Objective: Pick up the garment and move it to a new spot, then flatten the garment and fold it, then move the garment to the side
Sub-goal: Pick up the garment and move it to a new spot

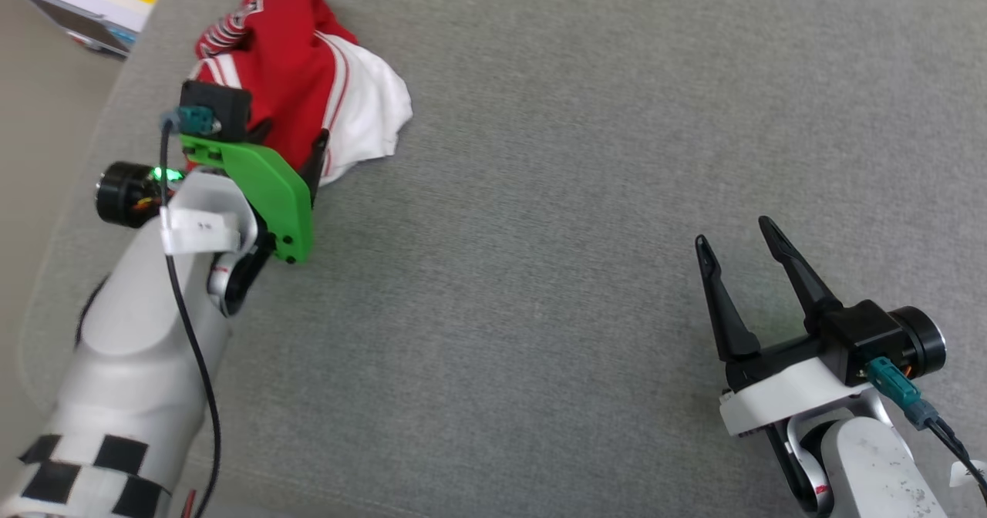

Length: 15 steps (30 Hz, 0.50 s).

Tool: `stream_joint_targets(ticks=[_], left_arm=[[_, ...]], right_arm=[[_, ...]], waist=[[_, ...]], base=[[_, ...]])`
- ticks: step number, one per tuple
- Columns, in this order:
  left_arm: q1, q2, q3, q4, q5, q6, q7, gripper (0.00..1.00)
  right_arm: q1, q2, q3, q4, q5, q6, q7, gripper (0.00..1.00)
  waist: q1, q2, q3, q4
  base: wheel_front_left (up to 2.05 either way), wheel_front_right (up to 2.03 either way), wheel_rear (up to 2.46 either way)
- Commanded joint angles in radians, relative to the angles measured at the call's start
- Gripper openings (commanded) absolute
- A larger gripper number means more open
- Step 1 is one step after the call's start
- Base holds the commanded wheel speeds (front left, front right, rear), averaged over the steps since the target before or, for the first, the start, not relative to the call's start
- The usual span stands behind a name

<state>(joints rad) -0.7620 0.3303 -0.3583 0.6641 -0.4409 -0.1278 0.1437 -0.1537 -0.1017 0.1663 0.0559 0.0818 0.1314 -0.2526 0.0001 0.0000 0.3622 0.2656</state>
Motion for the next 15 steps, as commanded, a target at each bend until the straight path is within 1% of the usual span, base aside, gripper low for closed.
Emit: stream_joint_targets(ticks=[1, 5, 10, 11, 12, 15], left_arm=[[-0.037, 0.021, -0.020, 0.019, -0.030, -0.003, 0.017, 1.00], [-0.093, 0.068, -0.065, 0.081, -0.066, -0.003, 0.050, 1.00], [-0.133, 0.086, -0.117, 0.144, -0.122, -0.003, 0.065, 1.00], [-0.136, 0.089, -0.126, 0.149, -0.130, -0.003, 0.065, 0.82], [-0.140, 0.093, -0.139, 0.156, -0.143, -0.003, 0.053, 0.00], [-0.139, 0.099, -0.158, 0.172, -0.175, -0.003, 0.022, 0.00]], right_arm=[[-0.018, -0.002, 0.005, -0.004, -0.009, -0.001, -0.009, 1.00], [-0.029, 0.002, 0.014, -0.003, -0.012, -0.001, -0.009, 1.00], [-0.034, 0.003, 0.021, 0.001, -0.014, -0.001, -0.009, 1.00], [-0.034, 0.003, 0.021, 0.002, -0.013, -0.001, -0.009, 1.00], [-0.033, 0.003, 0.021, 0.005, -0.013, -0.001, -0.009, 1.00], [-0.028, 0.004, 0.018, 0.014, -0.012, -0.001, -0.009, 1.00]], waist=[[-0.0001, 0.0000, 0.075, -0.073], [-0.0001, 0.0000, 0.097, -0.092], [-0.0001, 0.0000, 0.108, -0.102], [-0.0001, 0.0000, 0.108, -0.103], [-0.0001, 0.0000, 0.104, -0.104], [-0.0001, 0.0000, 0.086, -0.102]], base=[[0.00, 0.00, 0.00], [0.00, 0.00, 0.00], [0.00, 0.00, 0.00], [0.00, 0.00, 0.00], [0.00, 0.00, 0.00], [0.00, 0.00, 0.00]])
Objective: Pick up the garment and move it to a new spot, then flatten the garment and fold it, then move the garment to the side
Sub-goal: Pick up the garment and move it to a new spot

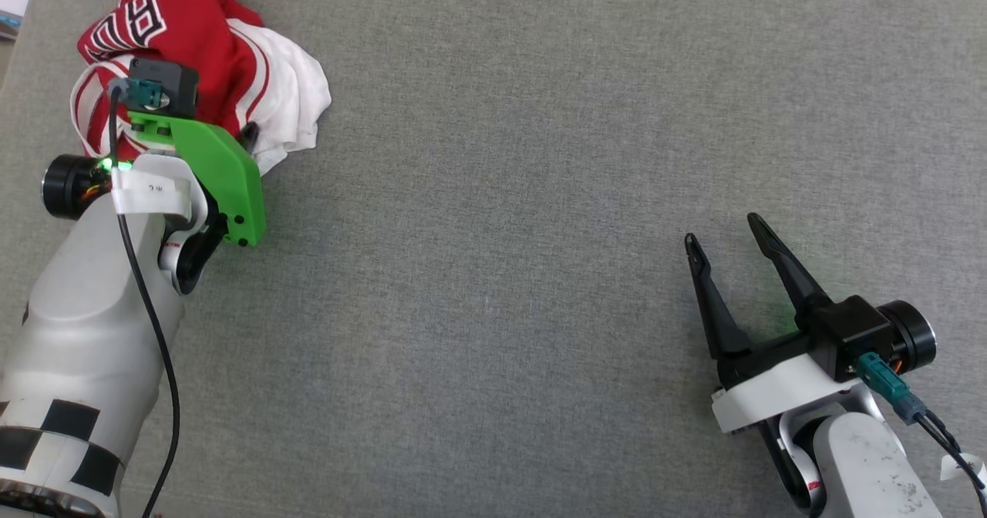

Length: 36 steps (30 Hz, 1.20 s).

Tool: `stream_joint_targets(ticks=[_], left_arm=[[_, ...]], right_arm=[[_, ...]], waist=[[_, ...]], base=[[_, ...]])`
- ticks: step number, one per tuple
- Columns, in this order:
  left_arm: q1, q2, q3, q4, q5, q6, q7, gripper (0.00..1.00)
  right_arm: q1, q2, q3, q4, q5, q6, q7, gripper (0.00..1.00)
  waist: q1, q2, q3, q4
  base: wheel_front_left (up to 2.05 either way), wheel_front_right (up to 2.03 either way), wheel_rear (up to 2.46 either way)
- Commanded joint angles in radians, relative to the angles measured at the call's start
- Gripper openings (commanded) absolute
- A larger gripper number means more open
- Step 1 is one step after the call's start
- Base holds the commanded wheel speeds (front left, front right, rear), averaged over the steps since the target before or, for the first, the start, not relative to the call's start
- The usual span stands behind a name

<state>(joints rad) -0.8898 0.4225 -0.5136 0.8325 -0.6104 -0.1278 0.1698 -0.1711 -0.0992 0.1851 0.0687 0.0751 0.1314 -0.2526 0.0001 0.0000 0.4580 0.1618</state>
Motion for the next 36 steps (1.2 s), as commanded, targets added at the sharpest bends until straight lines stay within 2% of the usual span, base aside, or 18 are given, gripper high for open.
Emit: stream_joint_targets(ticks=[1, 9, 14, 19, 29, 36], left_arm=[[-0.011, 0.012, -0.011, 0.009, -0.010, -0.003, -0.022, 0.00], [0.005, 0.035, -0.046, 0.028, -0.036, -0.003, -0.156, 0.00], [0.011, 0.041, -0.039, -0.016, -0.057, -0.003, -0.247, 0.00], [0.037, 0.031, -0.047, -0.103, -0.054, 0.005, -0.285, 0.00], [0.121, -0.064, -0.135, -0.383, -0.049, 0.041, -0.212, 0.00], [0.169, -0.214, -0.256, -0.488, -0.039, 0.061, -0.142, 0.00]], right_arm=[[-0.009, 0.002, -0.002, 0.005, -0.004, -0.001, -0.009, 1.00], [0.015, 0.009, -0.008, 0.026, -0.001, -0.001, -0.009, 1.00], [0.051, 0.020, -0.031, 0.036, 0.006, -0.001, -0.009, 1.00], [0.089, 0.030, -0.066, 0.035, 0.013, -0.001, -0.009, 1.00], [0.126, 0.040, -0.156, 0.013, 0.011, -0.001, -0.009, 1.00], [0.122, 0.042, -0.231, -0.009, 0.005, -0.001, -0.009, 1.00]], waist=[[-0.0001, 0.0000, -0.020, 0.003], [-0.0001, 0.0000, -0.119, 0.011], [-0.0001, 0.0000, -0.202, 0.016], [-0.0001, 0.0000, -0.275, 0.015], [-0.0001, 0.0000, -0.359, -0.040], [-0.0001, 0.0000, -0.361, -0.129]], base=[[0.00, 0.00, 0.00], [0.00, 0.00, 0.00], [0.00, 0.00, 0.00], [0.00, 0.00, 0.00], [0.00, 0.00, 0.00], [0.00, 0.00, 0.00]])
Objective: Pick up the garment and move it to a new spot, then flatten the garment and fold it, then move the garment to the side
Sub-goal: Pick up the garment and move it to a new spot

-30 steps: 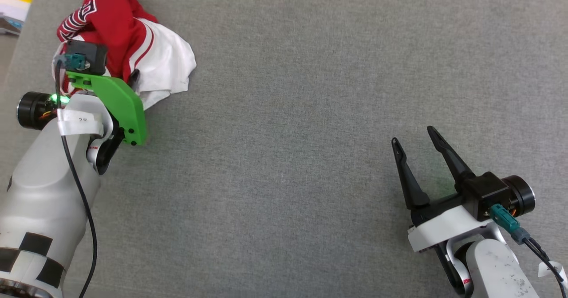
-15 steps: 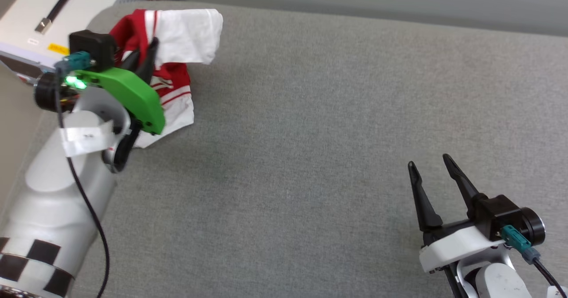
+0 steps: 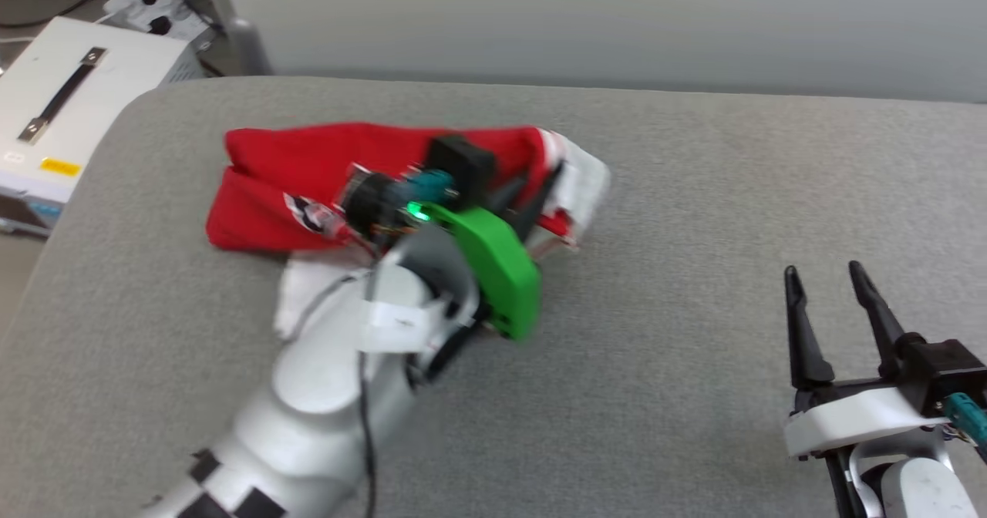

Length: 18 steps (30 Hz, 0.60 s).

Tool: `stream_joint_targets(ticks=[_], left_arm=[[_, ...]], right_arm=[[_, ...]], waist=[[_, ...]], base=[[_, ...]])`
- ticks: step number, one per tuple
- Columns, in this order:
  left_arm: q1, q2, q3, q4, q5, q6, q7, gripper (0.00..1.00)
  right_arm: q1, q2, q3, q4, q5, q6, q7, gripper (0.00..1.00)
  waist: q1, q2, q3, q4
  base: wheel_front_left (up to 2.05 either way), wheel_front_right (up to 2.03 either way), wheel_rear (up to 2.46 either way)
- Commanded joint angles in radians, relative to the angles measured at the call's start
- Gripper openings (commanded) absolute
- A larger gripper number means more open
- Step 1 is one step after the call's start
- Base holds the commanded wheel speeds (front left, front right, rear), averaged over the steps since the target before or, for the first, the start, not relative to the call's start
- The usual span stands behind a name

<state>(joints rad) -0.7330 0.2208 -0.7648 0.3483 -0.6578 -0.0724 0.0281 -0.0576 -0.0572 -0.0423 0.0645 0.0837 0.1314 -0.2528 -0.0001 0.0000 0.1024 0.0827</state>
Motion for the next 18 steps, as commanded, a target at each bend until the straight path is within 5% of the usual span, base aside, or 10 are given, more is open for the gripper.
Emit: stream_joint_targets(ticks=[1, 9, 10, 11, 12, 18], left_arm=[[0.013, -0.034, -0.020, -0.005, 0.011, 0.008, 0.003, 0.00], [0.013, -0.165, -0.138, 0.082, -0.012, 0.017, 0.003, 0.00], [0.013, -0.168, -0.160, 0.103, -0.018, 0.021, 0.006, 0.11], [0.015, -0.169, -0.180, 0.120, -0.024, 0.025, 0.010, 0.85], [0.019, -0.170, -0.209, 0.133, -0.042, 0.032, 0.018, 1.00], [0.020, -0.170, -0.330, 0.209, -0.089, 0.056, 0.036, 1.00]], right_arm=[[0.007, 0.000, -0.014, -0.009, -0.005, -0.001, -0.009, 1.00], [-0.006, 0.003, -0.088, -0.034, -0.013, -0.001, -0.009, 1.00], [-0.007, 0.003, -0.090, -0.034, -0.012, -0.001, -0.009, 1.00], [-0.008, 0.004, -0.092, -0.034, -0.011, -0.001, -0.009, 1.00], [-0.009, 0.004, -0.090, -0.034, -0.010, -0.001, -0.009, 1.00], [-0.007, 0.006, -0.079, -0.035, -0.002, -0.001, -0.009, 1.00]], waist=[[0.0001, 0.0000, -0.004, -0.064], [0.0001, 0.0000, 0.020, -0.181], [0.0001, 0.0000, 0.024, -0.196], [0.0001, 0.0000, 0.027, -0.205], [0.0001, 0.0000, 0.030, -0.216], [0.0001, 0.0000, 0.045, -0.228]], base=[[0.00, 0.00, 0.00], [0.00, 0.00, 0.00], [0.00, 0.00, 0.00], [0.00, 0.00, 0.00], [0.00, 0.00, 0.00], [0.00, 0.00, 0.00]])
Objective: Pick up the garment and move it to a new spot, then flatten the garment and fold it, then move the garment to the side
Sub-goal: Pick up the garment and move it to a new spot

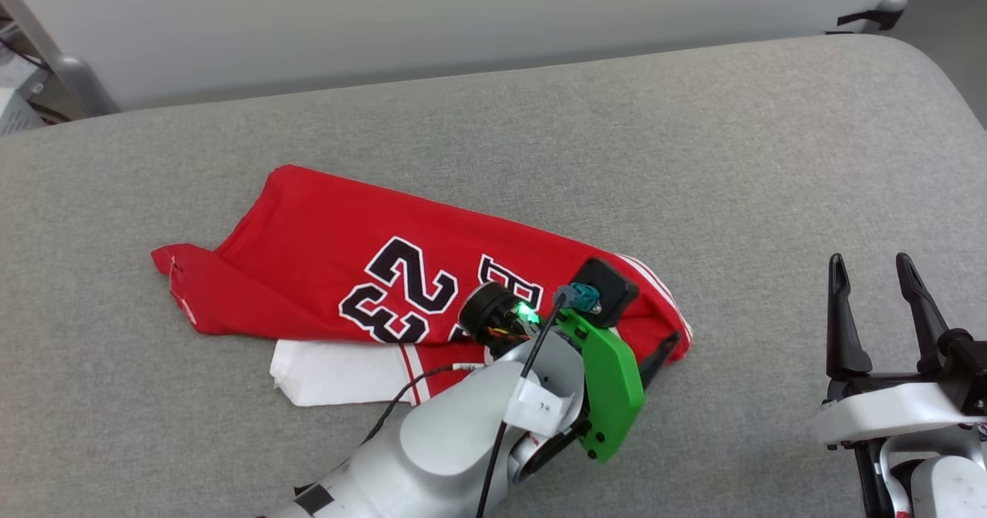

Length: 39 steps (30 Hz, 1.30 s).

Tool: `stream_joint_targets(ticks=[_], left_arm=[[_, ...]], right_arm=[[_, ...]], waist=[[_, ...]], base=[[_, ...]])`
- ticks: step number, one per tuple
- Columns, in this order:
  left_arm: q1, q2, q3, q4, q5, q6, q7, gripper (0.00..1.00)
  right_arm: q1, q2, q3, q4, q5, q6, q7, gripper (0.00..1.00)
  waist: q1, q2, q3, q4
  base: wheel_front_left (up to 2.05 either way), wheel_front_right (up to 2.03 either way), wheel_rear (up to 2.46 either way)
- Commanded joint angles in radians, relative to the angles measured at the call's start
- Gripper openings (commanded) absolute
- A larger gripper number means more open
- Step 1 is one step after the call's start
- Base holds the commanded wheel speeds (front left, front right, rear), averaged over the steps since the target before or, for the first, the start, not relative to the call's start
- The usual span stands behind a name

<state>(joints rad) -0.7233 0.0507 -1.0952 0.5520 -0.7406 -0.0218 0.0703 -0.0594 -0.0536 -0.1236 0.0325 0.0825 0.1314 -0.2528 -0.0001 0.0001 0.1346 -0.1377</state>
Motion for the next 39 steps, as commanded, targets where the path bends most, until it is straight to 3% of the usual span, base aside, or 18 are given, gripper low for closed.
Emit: stream_joint_targets(ticks=[1, 13, 20, 25, 28, 30, 34, 39], left_arm=[[0.007, 0.000, -0.006, 0.016, -0.014, 0.007, -0.018, 1.00], [-0.039, 0.013, 0.062, 0.076, -0.068, 0.039, -0.261, 1.00], [0.040, 0.147, 0.177, 0.006, -0.036, 0.101, -0.330, 1.00], [0.208, 0.256, 0.346, -0.205, 0.050, 0.149, -0.332, 1.00], [0.334, 0.284, 0.444, -0.306, 0.100, 0.169, -0.332, 1.00], [0.414, 0.289, 0.499, -0.359, 0.142, 0.172, -0.332, 1.00], [0.561, 0.244, 0.613, -0.439, 0.198, 0.162, -0.332, 1.00], [0.664, 0.193, 0.673, -0.467, 0.290, 0.124, -0.332, 1.00]], right_arm=[[-0.003, 0.003, 0.005, -0.002, 0.002, -0.001, -0.009, 1.00], [0.029, 0.003, 0.021, 0.012, -0.001, -0.001, -0.009, 1.00], [0.073, 0.001, 0.027, 0.007, 0.001, -0.001, -0.009, 1.00], [0.103, -0.008, 0.039, 0.001, 0.009, -0.001, -0.009, 1.00], [0.116, -0.011, 0.049, 0.002, 0.014, -0.001, -0.009, 1.00], [0.125, -0.012, 0.057, 0.003, 0.016, -0.001, -0.009, 1.00], [0.139, -0.012, 0.071, 0.005, 0.021, -0.001, -0.009, 1.00], [0.151, -0.010, 0.078, 0.004, 0.027, -0.001, -0.009, 1.00]], waist=[[0.0001, -0.0001, 0.013, 0.000], [0.0001, -0.0001, -0.080, 0.146], [0.0001, -0.0001, -0.141, 0.213], [0.0001, -0.0001, -0.159, 0.239], [0.0001, -0.0001, -0.166, 0.246], [0.0001, -0.0001, -0.171, 0.248], [0.0001, -0.0001, -0.179, 0.248], [0.0001, -0.0001, -0.180, 0.248]], base=[[0.00, 0.00, 0.00], [0.00, 0.00, 0.00], [0.00, 0.00, 0.00], [0.00, 0.00, 0.00], [0.00, 0.00, 0.00], [0.00, 0.00, 0.00], [0.00, 0.00, 0.00], [0.00, 0.00, 0.00]])
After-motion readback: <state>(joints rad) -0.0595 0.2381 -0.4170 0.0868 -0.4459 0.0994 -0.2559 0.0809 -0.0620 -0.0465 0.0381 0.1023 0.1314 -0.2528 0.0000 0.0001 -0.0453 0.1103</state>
